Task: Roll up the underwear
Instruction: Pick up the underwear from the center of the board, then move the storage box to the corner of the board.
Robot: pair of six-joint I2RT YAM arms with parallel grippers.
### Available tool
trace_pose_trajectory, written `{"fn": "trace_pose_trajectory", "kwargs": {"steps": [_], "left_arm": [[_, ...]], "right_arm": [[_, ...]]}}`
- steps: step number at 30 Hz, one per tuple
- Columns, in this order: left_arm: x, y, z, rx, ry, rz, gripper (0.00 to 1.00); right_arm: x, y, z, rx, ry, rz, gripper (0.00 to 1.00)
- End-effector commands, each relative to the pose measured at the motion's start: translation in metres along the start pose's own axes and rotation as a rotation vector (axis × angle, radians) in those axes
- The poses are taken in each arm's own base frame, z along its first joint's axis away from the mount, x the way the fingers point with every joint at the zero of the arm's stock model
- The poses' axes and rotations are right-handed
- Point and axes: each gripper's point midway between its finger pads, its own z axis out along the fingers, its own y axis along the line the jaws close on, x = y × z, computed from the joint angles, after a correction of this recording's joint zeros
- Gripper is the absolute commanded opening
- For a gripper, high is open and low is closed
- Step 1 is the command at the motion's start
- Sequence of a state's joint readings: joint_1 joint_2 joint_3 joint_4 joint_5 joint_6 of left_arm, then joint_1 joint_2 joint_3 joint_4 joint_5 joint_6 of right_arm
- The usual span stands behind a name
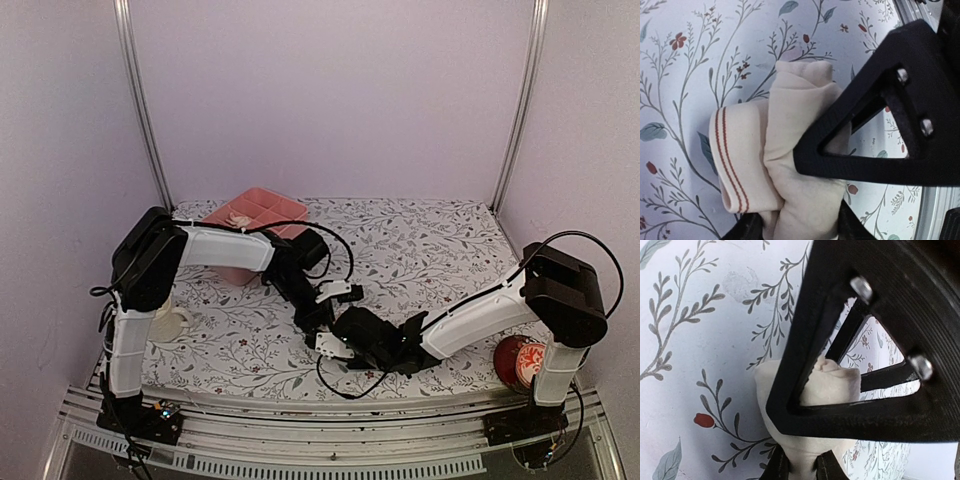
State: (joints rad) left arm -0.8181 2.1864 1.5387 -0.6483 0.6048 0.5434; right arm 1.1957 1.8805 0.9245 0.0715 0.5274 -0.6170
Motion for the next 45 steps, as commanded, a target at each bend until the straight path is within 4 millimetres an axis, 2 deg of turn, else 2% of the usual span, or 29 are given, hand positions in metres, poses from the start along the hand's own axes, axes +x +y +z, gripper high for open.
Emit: {"fn": "trace_pose_trajectory", "kwargs": {"steps": [1,3,5,7,9,11,13,19,23,28,33,35,38,42,43,45], "left_arm": [[-0.001,-0.02,0.01,0.076,0.004,-0.014,0.3],[-0.001,-0.02,0.009,0.059,0.003,-0.007,0.17],[0.0,-0.019,0.005,0.04,-0.003,0.0,0.04],[-0.002,-0.019,-0.001,0.024,-0.016,0.011,0.0],[-0.006,-0.017,-0.012,-0.007,-0.044,0.018,0.0],[-0.012,-0.011,-0.026,-0.046,-0.073,0.025,0.0],[-0.02,-0.003,-0.047,-0.092,-0.112,0.03,0.0],[-0.04,0.019,-0.112,-0.293,-0.205,0.063,0.0],[-0.039,0.043,-0.155,-0.487,-0.249,0.016,0.0],[-0.026,0.077,-0.208,-0.672,-0.315,-0.115,0.0],[0.001,0.097,-0.24,-0.714,-0.404,-0.223,0.0],[0.013,0.1,-0.24,-0.7,-0.432,-0.27,0.0],[0.027,0.1,-0.229,-0.678,-0.43,-0.319,0.0],[0.042,0.118,-0.239,-0.808,-0.452,-0.37,0.0],[0.043,0.12,-0.237,-0.797,-0.469,-0.387,0.0],[0.036,0.111,-0.222,-0.671,-0.505,-0.378,0.0]], "right_arm": [[0.026,0.023,0.008,-0.078,0.084,-0.041,0.11],[0.024,0.019,0.005,-0.068,0.075,-0.031,0.14],[0.019,0.012,0.0,-0.055,0.055,-0.01,0.23],[0.012,-0.001,-0.01,-0.028,0.024,0.024,0.4],[0.005,-0.018,-0.024,0.016,-0.012,0.073,0.66],[0.0,-0.04,-0.041,0.076,-0.051,0.134,0.87],[-0.004,-0.062,-0.061,0.128,-0.104,0.205,1.0],[0.001,-0.12,-0.114,0.264,-0.24,0.418,0.99],[0.014,-0.141,-0.129,0.341,-0.262,0.502,0.99],[0.024,-0.147,-0.122,0.385,-0.221,0.537,0.99],[0.048,-0.153,-0.096,0.428,-0.093,0.597,0.99],[0.055,-0.154,-0.087,0.423,-0.053,0.616,0.99],[0.06,-0.155,-0.08,0.421,-0.031,0.644,0.99],[0.063,-0.156,-0.076,0.42,-0.017,0.659,0.99],[0.063,-0.155,-0.074,0.419,-0.012,0.657,0.99],[0.065,-0.153,-0.07,0.417,0.003,0.649,0.99]]}}
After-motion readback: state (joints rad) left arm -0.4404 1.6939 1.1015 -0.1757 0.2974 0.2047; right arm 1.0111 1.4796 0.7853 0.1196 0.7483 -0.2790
